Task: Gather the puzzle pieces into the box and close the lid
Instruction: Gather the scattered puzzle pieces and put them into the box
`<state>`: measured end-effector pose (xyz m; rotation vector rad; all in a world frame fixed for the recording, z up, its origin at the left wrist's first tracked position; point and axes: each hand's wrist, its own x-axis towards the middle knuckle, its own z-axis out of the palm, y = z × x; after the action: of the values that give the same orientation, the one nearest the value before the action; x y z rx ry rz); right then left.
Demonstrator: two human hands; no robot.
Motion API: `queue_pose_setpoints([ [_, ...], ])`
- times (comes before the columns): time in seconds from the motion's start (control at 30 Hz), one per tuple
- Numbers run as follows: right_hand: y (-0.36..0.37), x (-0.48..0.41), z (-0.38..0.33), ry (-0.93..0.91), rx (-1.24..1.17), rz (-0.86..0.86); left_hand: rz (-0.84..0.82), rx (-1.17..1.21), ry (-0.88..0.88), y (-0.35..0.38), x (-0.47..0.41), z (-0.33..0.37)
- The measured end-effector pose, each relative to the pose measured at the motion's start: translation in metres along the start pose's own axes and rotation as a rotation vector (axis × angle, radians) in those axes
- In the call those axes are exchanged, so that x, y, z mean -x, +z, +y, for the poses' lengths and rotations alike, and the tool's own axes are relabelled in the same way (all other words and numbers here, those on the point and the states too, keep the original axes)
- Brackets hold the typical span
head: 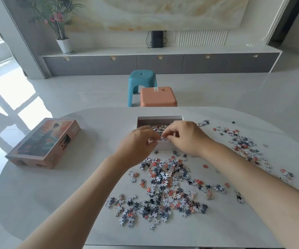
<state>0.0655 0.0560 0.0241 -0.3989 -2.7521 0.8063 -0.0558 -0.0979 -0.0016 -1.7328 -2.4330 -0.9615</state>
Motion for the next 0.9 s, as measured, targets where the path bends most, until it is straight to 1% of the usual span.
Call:
queue_pose_setpoints([
  [0.07, 0.004, 0.018, -0.007, 0.027, -0.01, -0.159, -0.158, -0.074, 0.004, 0.0, 0.019, 0.002],
  [0.1, 0.007, 0.025, -0.008, 0.055, 0.028, -0.24, -0.234, -0.139, -0.011, 0.002, 0.027, 0.002],
  [0.17, 0.015, 0.039, -0.006, 0.106, 0.207, -0.356, -0.388, -0.27, -0.085, 0.006, 0.04, 0.0],
  [0.23, 0.023, 0.047, 0.0, 0.159, 0.341, -0.41, -0.474, -0.348, -0.136, 0.011, 0.046, 0.0],
  [0.3, 0.03, 0.049, 0.005, 0.195, 0.344, -0.414, -0.439, -0.31, -0.123, 0.016, 0.046, 0.003],
  [0.4, 0.038, 0.045, 0.008, 0.216, 0.232, -0.357, -0.36, -0.212, -0.111, 0.023, 0.043, 0.007],
  [0.6, 0.041, 0.04, 0.007, 0.222, 0.159, -0.283, -0.321, -0.145, -0.153, 0.02, 0.034, 0.003],
  [0.7, 0.043, 0.039, 0.008, 0.249, 0.135, -0.264, -0.336, -0.135, -0.154, 0.021, 0.034, 0.001],
  [0.8, 0.049, 0.041, 0.006, 0.222, 0.143, -0.25, -0.334, -0.139, -0.14, 0.023, 0.032, 0.002],
  [0.9, 0.053, 0.041, 0.006, 0.185, 0.084, -0.169, -0.303, -0.122, -0.158, 0.024, 0.028, 0.005],
])
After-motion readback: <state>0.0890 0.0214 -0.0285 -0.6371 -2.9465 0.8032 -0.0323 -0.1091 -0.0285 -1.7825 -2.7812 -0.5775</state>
